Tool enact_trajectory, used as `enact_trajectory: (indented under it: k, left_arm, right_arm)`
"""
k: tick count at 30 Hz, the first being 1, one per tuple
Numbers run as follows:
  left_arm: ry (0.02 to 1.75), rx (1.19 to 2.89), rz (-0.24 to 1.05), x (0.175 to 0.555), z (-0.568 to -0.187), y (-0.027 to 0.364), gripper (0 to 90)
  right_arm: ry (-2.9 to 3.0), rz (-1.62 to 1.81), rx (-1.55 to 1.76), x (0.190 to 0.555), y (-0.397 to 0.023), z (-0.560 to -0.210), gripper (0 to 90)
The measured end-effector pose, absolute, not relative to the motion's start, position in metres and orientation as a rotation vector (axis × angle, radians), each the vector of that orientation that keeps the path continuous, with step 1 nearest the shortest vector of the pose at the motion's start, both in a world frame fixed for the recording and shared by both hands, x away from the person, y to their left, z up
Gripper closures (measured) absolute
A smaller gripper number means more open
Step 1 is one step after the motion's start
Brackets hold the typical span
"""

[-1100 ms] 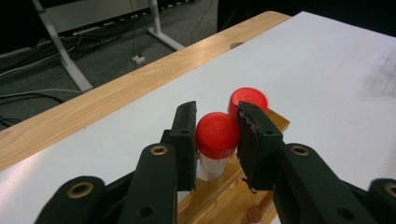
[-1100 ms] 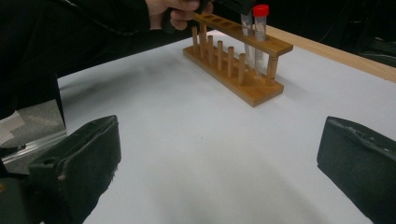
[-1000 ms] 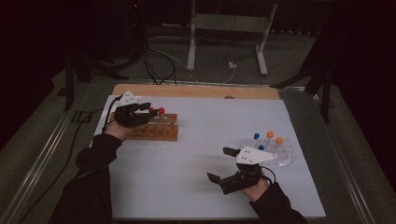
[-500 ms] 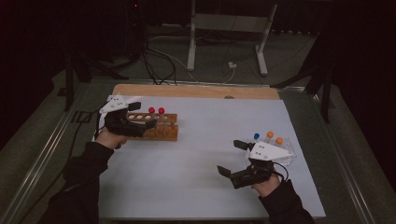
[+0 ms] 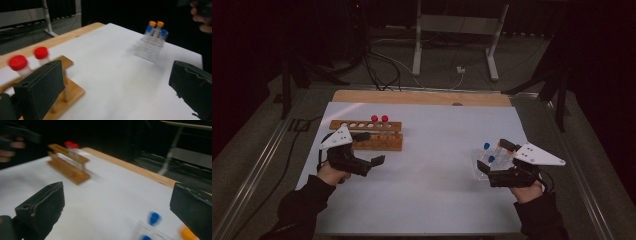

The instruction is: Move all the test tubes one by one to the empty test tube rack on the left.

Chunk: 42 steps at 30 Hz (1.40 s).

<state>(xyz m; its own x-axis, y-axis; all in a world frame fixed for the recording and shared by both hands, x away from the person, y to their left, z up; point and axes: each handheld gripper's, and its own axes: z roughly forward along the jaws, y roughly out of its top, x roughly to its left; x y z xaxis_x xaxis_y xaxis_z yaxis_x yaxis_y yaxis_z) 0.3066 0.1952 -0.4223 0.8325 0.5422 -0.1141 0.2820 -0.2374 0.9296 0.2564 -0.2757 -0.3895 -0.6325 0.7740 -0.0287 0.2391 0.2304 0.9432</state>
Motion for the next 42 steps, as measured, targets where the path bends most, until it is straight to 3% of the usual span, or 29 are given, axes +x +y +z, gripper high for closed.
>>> enact_trajectory:
  k: [6,15,21,33,42]
  left_arm:
    - [0.607,1.832,0.248,0.294,-0.432,0.192,0.7]
    - [0.572,1.847,0.263,0.284,-0.439,0.187,0.7]
    - [0.568,1.846,0.265,0.283,-0.439,0.187,0.7]
    - [0.565,1.858,0.254,0.284,-0.442,0.185,0.7]
    - [0.565,1.863,0.244,0.284,-0.444,0.185,0.7]
  right_arm:
    - [1.962,1.348,1.022,0.255,-0.296,-0.402,0.0]
    - [2.000,1.269,1.111,0.257,-0.300,-0.433,10.9]
    - [2.037,1.218,1.146,0.262,-0.300,-0.446,24.3]
    - [2.129,1.156,1.211,0.274,-0.300,-0.466,60.0]
    - [2.139,1.159,1.215,0.279,-0.297,-0.469,72.8]
